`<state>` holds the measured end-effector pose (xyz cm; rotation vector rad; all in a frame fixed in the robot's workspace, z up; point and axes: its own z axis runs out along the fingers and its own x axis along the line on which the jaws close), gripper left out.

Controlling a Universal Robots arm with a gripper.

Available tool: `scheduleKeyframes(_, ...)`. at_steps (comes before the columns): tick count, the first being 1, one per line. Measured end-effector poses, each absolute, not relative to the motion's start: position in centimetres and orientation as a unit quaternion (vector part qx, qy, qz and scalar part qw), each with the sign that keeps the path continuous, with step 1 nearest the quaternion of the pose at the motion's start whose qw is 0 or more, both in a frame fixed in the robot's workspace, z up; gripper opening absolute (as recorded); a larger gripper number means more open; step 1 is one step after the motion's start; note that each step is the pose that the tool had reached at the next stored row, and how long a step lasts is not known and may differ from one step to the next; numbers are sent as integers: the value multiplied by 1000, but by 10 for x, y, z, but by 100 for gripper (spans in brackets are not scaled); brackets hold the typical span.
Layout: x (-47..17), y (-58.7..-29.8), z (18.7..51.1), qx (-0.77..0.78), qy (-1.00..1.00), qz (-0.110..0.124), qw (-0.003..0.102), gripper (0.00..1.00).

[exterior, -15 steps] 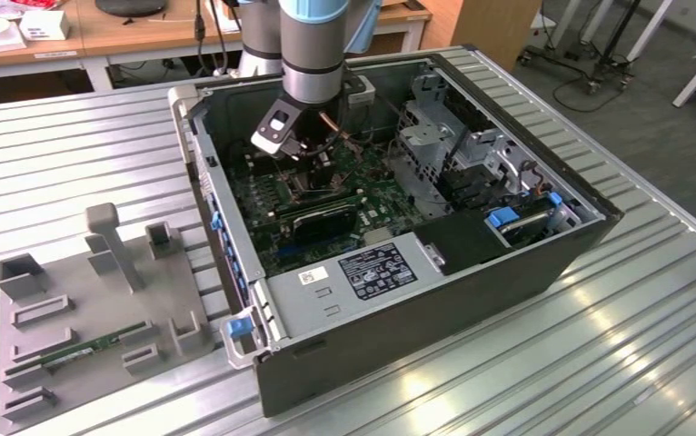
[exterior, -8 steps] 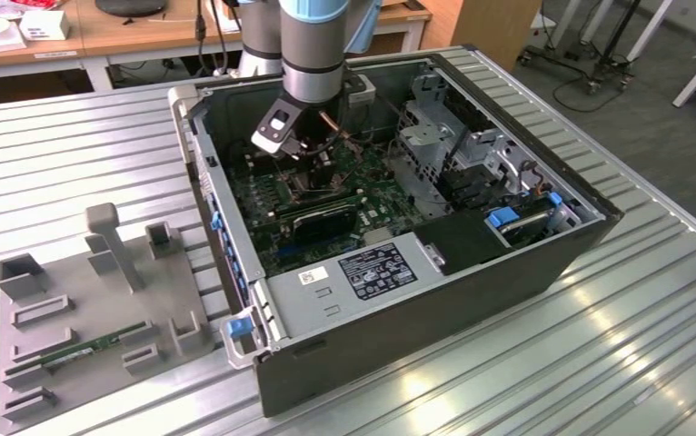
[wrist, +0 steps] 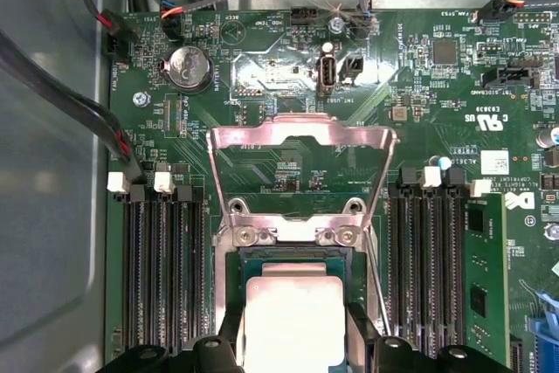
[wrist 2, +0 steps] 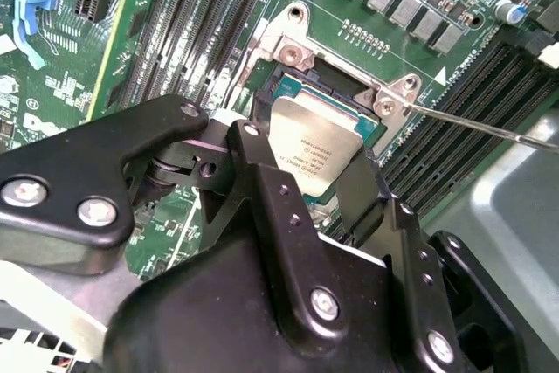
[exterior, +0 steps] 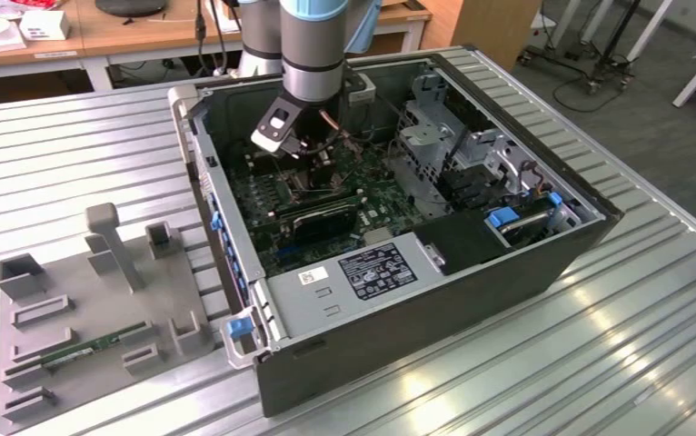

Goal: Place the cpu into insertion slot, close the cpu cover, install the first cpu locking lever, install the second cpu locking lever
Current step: 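Place the cpu into insertion slot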

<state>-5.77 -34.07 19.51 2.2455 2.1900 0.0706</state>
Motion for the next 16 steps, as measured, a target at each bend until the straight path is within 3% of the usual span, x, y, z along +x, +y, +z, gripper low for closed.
scheduleKeyframes(16, -58, -342, 194, 715, 699, 24, 2, 54)
